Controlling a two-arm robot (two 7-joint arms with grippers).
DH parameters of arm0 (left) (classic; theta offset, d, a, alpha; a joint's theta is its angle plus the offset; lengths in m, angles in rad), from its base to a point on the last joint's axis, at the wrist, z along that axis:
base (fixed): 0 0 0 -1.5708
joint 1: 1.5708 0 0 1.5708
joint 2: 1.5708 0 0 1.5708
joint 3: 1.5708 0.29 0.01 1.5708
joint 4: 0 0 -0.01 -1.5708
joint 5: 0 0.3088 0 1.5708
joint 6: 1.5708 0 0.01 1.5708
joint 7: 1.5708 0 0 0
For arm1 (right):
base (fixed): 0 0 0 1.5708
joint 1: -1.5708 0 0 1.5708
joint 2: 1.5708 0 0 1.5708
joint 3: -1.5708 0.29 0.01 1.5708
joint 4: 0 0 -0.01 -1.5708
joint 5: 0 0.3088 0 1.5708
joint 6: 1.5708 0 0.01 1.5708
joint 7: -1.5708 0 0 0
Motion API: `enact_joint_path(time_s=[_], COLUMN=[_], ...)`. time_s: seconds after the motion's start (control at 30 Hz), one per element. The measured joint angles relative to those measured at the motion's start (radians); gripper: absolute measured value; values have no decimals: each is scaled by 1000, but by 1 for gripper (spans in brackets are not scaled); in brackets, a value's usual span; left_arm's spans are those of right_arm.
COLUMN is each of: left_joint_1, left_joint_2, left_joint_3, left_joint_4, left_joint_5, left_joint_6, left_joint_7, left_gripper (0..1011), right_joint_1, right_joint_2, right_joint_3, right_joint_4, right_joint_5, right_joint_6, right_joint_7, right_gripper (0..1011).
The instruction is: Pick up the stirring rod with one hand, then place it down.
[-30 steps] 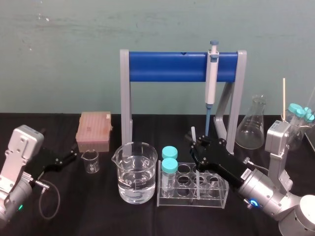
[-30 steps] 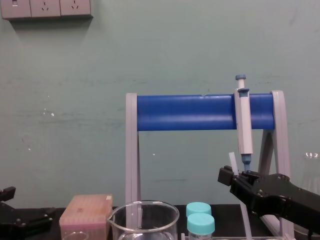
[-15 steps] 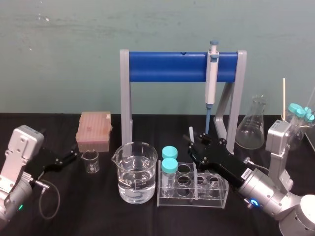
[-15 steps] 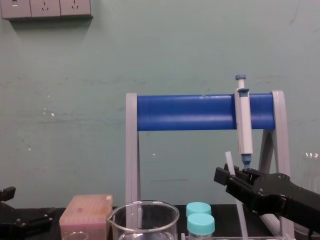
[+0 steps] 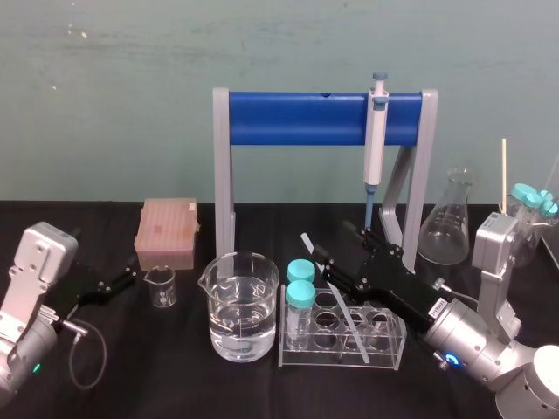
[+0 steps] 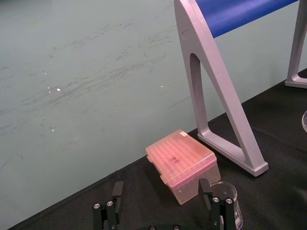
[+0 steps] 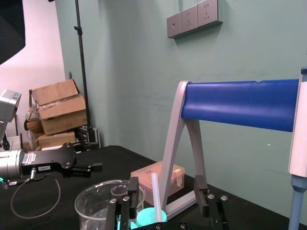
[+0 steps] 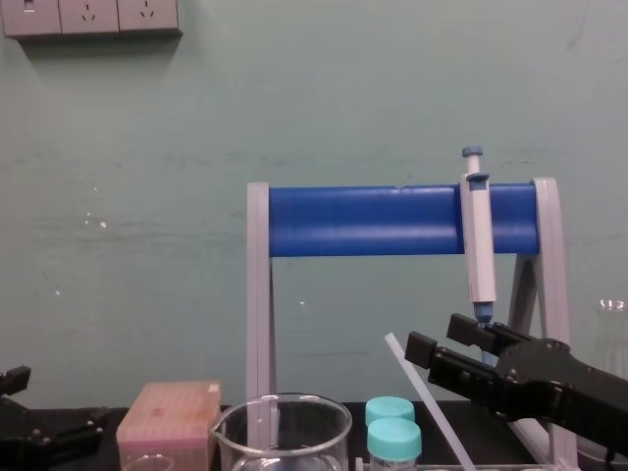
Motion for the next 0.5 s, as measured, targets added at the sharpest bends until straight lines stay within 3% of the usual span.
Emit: enact_joint_path(time_s=[0.33, 0.5], left_joint_1=[0, 0], left_joint_2=[0, 0], left_joint_3=[0, 0], left_joint_4=[0, 0], left_joint_5=[0, 0], left_joint_6=[0, 0], left_joint_7=[0, 0], left_gripper=[1000, 1000], right_joint_1=[0, -12], right_joint_2=[0, -2], right_joint_3=[2, 44], right_joint_4=[-1, -36], right_joint_5=[0, -27], right_joint_6=[0, -4], right_joint_7=[-1, -91], right_gripper=[985, 1003])
